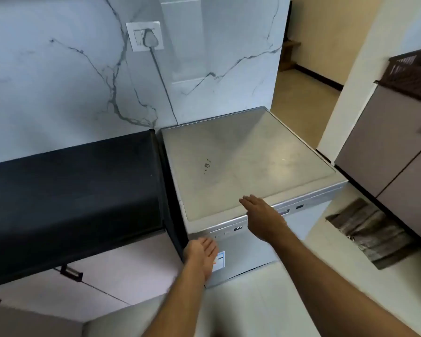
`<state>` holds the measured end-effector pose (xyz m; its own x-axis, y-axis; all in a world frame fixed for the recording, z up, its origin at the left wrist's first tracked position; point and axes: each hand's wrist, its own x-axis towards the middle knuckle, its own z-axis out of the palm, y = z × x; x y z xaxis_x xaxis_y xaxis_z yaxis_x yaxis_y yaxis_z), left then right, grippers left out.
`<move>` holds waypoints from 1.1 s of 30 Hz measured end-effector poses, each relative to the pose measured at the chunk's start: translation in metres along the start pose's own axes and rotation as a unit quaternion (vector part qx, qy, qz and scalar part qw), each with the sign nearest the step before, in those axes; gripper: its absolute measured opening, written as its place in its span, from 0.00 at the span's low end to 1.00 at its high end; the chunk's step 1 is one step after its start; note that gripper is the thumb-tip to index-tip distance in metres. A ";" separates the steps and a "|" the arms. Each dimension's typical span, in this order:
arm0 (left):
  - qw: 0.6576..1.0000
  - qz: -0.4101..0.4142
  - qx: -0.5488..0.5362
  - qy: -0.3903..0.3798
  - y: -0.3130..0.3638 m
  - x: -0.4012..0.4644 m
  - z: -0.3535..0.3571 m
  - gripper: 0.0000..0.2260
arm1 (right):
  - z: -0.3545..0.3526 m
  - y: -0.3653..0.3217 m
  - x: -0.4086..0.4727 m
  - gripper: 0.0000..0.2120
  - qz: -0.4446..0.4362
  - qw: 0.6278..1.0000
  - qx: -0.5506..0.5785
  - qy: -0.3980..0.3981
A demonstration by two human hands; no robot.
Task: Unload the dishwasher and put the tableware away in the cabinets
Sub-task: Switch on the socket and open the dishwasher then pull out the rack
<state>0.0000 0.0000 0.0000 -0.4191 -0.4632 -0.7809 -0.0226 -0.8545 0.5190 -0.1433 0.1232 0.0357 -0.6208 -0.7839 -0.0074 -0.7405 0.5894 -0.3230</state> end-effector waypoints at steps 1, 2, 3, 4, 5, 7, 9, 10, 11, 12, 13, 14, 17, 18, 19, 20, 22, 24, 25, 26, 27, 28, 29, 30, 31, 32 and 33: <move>1.000 -0.002 -0.005 0.014 -0.004 0.010 0.004 0.17 | 0.000 0.004 0.007 0.30 -0.005 1.000 -0.009 -0.009; 0.999 -0.005 -0.008 0.036 -0.006 0.021 0.007 0.15 | 0.000 0.007 0.012 0.30 -0.012 1.000 -0.008 -0.017; 0.998 -0.007 -0.021 0.053 -0.010 0.028 0.008 0.13 | 0.000 0.010 0.016 0.31 -0.016 0.999 -0.017 -0.024; 0.997 -0.012 -0.034 0.071 -0.014 0.035 0.011 0.12 | -0.001 0.012 0.021 0.31 -0.019 0.999 -0.019 -0.032; 0.995 -0.015 -0.044 0.084 -0.016 0.041 0.014 0.12 | -0.001 0.014 0.028 0.31 -0.020 0.999 -0.020 -0.038; 0.994 -0.008 -0.048 0.095 -0.020 0.049 0.015 0.13 | 0.001 0.020 0.039 0.32 -0.014 0.999 -0.016 -0.041; 0.992 -0.008 -0.071 0.104 -0.022 0.056 0.014 0.13 | 0.003 0.021 0.045 0.32 -0.015 0.999 -0.012 -0.045; 0.991 -0.008 -0.074 0.109 -0.024 0.059 0.013 0.13 | 0.005 0.022 0.046 0.31 -0.016 0.999 -0.011 -0.045; 0.990 -0.004 -0.081 0.112 -0.024 0.059 0.014 0.13 | 0.007 0.021 0.046 0.31 -0.018 0.999 -0.009 -0.050; 0.989 -0.004 -0.088 0.117 -0.024 0.058 0.014 0.13 | 0.008 0.020 0.044 0.30 -0.027 0.998 -0.012 -0.055; 0.988 -0.002 -0.101 0.119 -0.024 0.057 0.015 0.13 | 0.009 0.020 0.043 0.29 -0.042 0.997 -0.018 -0.061; 0.986 0.001 -0.109 0.124 -0.025 0.056 0.016 0.13 | 0.011 0.022 0.043 0.27 -0.058 0.996 -0.028 -0.069; 0.983 0.011 -0.125 0.131 -0.027 0.047 0.021 0.14 | 0.010 0.032 0.049 0.23 -0.068 0.993 -0.042 -0.090; 0.983 0.015 -0.133 0.123 -0.026 0.045 0.022 0.14 | 0.009 0.034 0.052 0.21 -0.063 0.993 -0.037 -0.093; 0.983 0.019 -0.142 0.118 -0.026 0.042 0.022 0.14 | 0.007 0.036 0.054 0.20 -0.061 0.993 -0.036 -0.096; 0.982 0.025 -0.146 0.115 -0.026 0.040 0.022 0.14 | 0.006 0.036 0.055 0.19 -0.063 0.992 -0.039 -0.099; 0.981 0.038 -0.154 0.112 -0.030 0.039 0.022 0.14 | 0.006 0.037 0.053 0.17 -0.072 0.990 -0.038 -0.112; 0.978 0.043 -0.165 0.121 -0.035 0.040 0.020 0.15 | 0.007 0.039 0.048 0.14 -0.081 0.989 -0.033 -0.116; 0.976 0.045 -0.170 0.127 -0.038 0.040 0.019 0.15 | 0.008 0.041 0.045 0.14 -0.085 0.989 -0.029 -0.116; 0.975 0.048 -0.176 0.131 -0.039 0.041 0.018 0.15 | 0.008 0.043 0.043 0.14 -0.089 0.989 -0.025 -0.117; 0.973 0.052 -0.183 0.132 -0.041 0.042 0.017 0.15 | 0.008 0.046 0.042 0.15 -0.094 0.988 -0.021 -0.118; 0.971 0.056 -0.191 0.133 -0.040 0.044 0.017 0.15 | 0.008 0.047 0.041 0.16 -0.098 0.988 -0.017 -0.119; 0.969 0.057 -0.196 0.136 -0.040 0.046 0.016 0.15 | 0.009 0.048 0.041 0.18 -0.101 0.987 -0.013 -0.121; 0.968 0.058 -0.200 0.139 -0.041 0.048 0.017 0.14 | 0.008 0.049 0.041 0.19 -0.101 0.987 -0.008 -0.123; 0.967 0.058 -0.203 0.143 -0.041 0.050 0.017 0.14 | 0.008 0.049 0.042 0.20 -0.099 0.987 -0.003 -0.125; 0.965 0.059 -0.208 0.150 -0.043 0.052 0.018 0.15 | 0.008 0.049 0.043 0.21 -0.095 0.987 0.000 -0.127; 0.962 0.061 -0.214 0.157 -0.044 0.053 0.019 0.16 | 0.008 0.049 0.045 0.21 -0.091 0.988 -0.001 -0.128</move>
<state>-0.0380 0.0174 -0.0576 -0.0984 -0.5568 -0.8248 0.4127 -0.7770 0.4753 -0.2055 0.1151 0.0121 -0.3918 -0.9005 -0.1885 -0.8345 0.4341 -0.3393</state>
